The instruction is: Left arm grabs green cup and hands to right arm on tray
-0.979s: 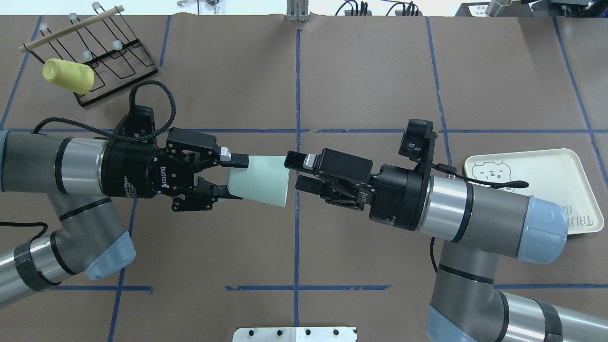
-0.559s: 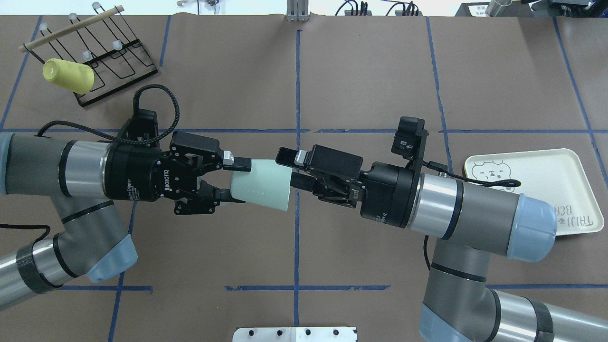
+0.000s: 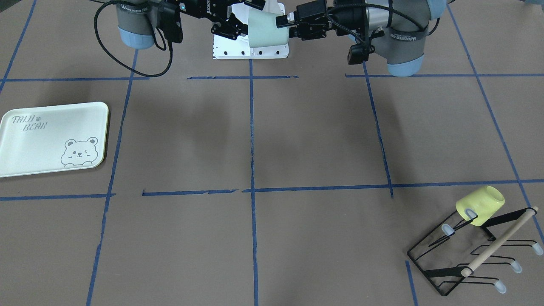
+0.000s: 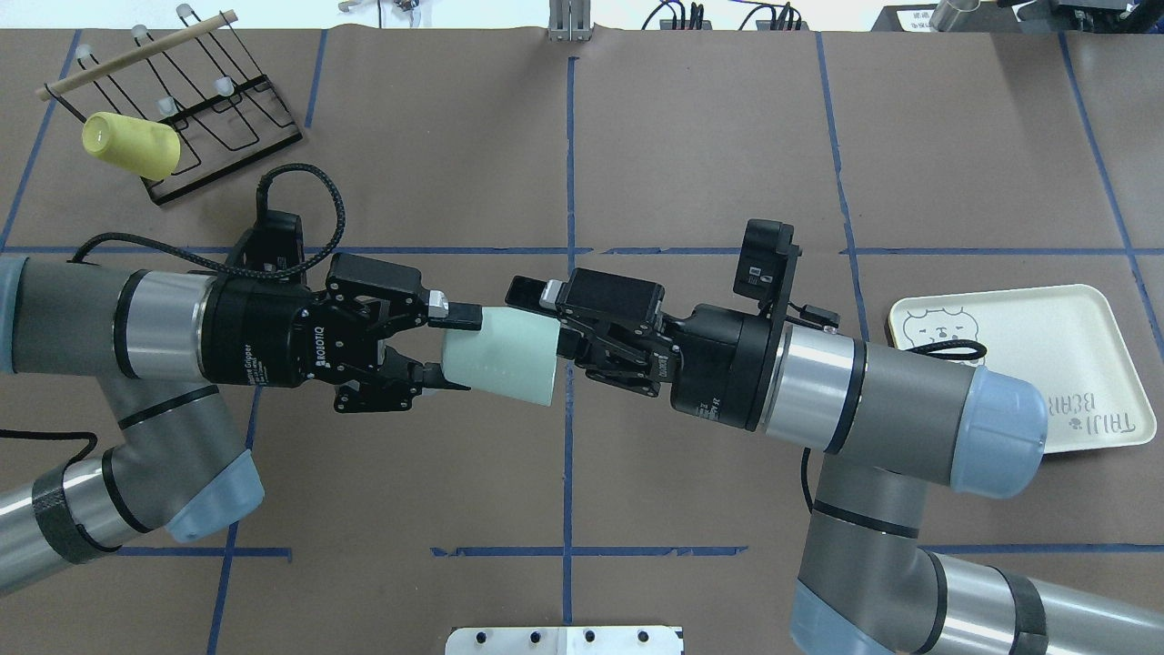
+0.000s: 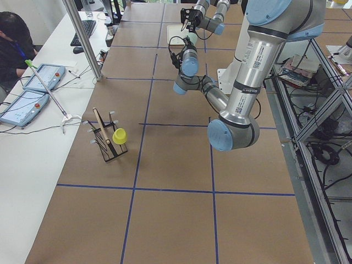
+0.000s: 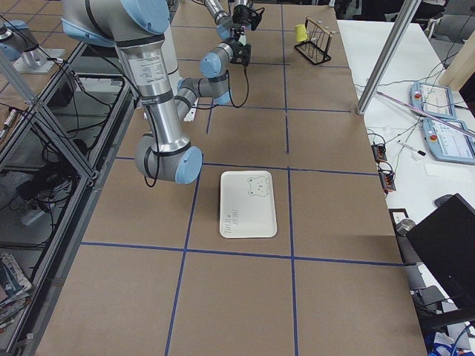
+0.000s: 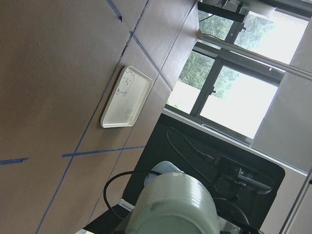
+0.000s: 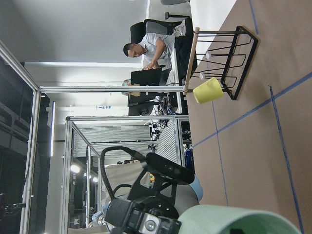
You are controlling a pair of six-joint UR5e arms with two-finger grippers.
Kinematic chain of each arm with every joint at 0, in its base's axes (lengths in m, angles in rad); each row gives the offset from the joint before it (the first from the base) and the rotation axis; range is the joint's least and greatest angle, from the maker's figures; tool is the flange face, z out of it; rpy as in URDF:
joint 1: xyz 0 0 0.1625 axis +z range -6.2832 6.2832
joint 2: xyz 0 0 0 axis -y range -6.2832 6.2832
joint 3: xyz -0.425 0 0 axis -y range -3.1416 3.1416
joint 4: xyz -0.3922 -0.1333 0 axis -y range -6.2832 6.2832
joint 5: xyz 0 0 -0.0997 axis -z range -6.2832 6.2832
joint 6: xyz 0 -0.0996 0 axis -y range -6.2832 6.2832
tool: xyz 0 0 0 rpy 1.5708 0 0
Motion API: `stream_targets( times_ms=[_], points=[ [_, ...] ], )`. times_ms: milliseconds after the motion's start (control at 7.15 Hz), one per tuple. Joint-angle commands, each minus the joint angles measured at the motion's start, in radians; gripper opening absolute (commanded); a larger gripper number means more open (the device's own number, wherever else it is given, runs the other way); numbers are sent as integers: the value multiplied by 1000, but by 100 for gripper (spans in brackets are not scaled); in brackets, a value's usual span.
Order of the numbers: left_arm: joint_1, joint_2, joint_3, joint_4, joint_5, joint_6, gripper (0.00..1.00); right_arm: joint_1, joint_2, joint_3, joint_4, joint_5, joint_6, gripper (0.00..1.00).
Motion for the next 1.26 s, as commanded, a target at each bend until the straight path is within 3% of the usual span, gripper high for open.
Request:
stream_targets(
  times_ms=[0, 420, 559, 699, 839, 1119],
  points=[
    [0, 0, 0, 0, 0, 0, 48, 0, 1, 2, -21, 0, 13, 40],
    [0, -2, 0, 0, 8, -2, 48, 0, 10, 2, -19, 0, 13, 26],
    [0, -5, 0, 0, 9, -5, 48, 0, 9, 2, -21, 0, 12, 11],
    [0, -14, 0, 2, 9, -43, 58, 0, 7, 2, -21, 2, 4, 0],
    [0, -20, 0, 5, 9, -40, 100, 0, 7, 2, -23, 2, 1, 0],
    [-24, -20, 26, 9, 11, -29, 100, 0, 7, 3, -20, 6, 1, 0]
  ],
)
